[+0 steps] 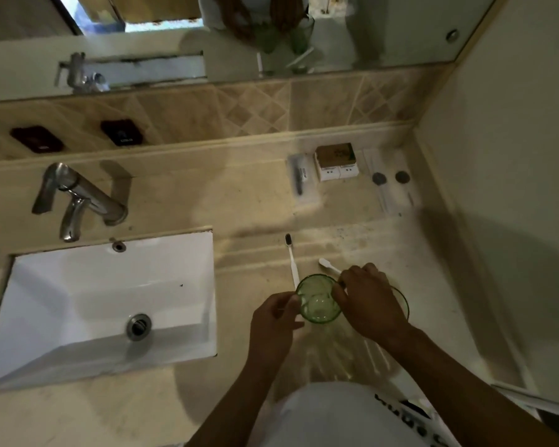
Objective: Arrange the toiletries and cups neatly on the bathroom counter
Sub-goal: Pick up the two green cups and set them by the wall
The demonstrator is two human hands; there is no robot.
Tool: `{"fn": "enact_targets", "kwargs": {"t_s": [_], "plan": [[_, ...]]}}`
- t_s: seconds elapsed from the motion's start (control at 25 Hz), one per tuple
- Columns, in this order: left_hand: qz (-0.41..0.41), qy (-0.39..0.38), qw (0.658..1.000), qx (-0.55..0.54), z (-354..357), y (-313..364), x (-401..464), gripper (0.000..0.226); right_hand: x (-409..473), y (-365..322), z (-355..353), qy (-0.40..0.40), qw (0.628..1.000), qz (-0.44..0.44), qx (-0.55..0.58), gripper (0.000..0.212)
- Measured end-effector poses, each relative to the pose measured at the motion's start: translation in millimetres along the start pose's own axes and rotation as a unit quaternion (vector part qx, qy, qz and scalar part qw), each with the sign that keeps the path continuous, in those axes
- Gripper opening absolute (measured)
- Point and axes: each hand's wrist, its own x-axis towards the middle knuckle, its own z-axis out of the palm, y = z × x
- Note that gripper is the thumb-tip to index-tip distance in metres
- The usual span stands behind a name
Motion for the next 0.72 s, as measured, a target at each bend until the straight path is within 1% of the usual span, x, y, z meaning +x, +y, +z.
{"fn": "enact_targets", "kwargs": {"t_s": [0.04,0.08,0.12,0.16,0.24,0.32,0.44,0.56,0.72], "plan": [[0.015,0.003,1.000,-0.012,-4,6,6,0.014,9,-1,-3,0.020,0.999,-0.020,0.022,0.021],[0.029,0.003,0.999,-0.020,-9,12,12,0.016,21,-1,-6,0.014,0.996,0.003,0.084,0.023],[0.038,0.001,0.999,-0.024,-13,18,19,0.019,37,-1,-7,0.017,0.987,0.050,0.151,0.024],[0.045,-0.001,0.999,-0.023,-17,24,27,0.026,53,-2,-9,0.001,0.975,0.099,0.200,0.026],[0.056,-0.005,0.998,-0.006,-23,35,45,0.044,84,-5,-6,-0.008,0.963,0.128,0.235,0.028],[0.073,0.002,0.997,0.014,-27,47,69,0.058,117,-10,-8,-0.013,0.941,0.150,0.304,0.028],[0.090,0.029,0.995,0.017,-29,67,111,0.054,165,-15,0,-0.014,0.900,0.183,0.395,0.026],[0.105,0.061,0.992,0.022,-28,84,143,0.052,193,-20,5,0.012,0.866,0.224,0.448,0.022],[0.104,0.072,0.992,0.012,-32,96,192,0.042,237,-19,16,0.041,0.859,0.242,0.450,0.027]]}}
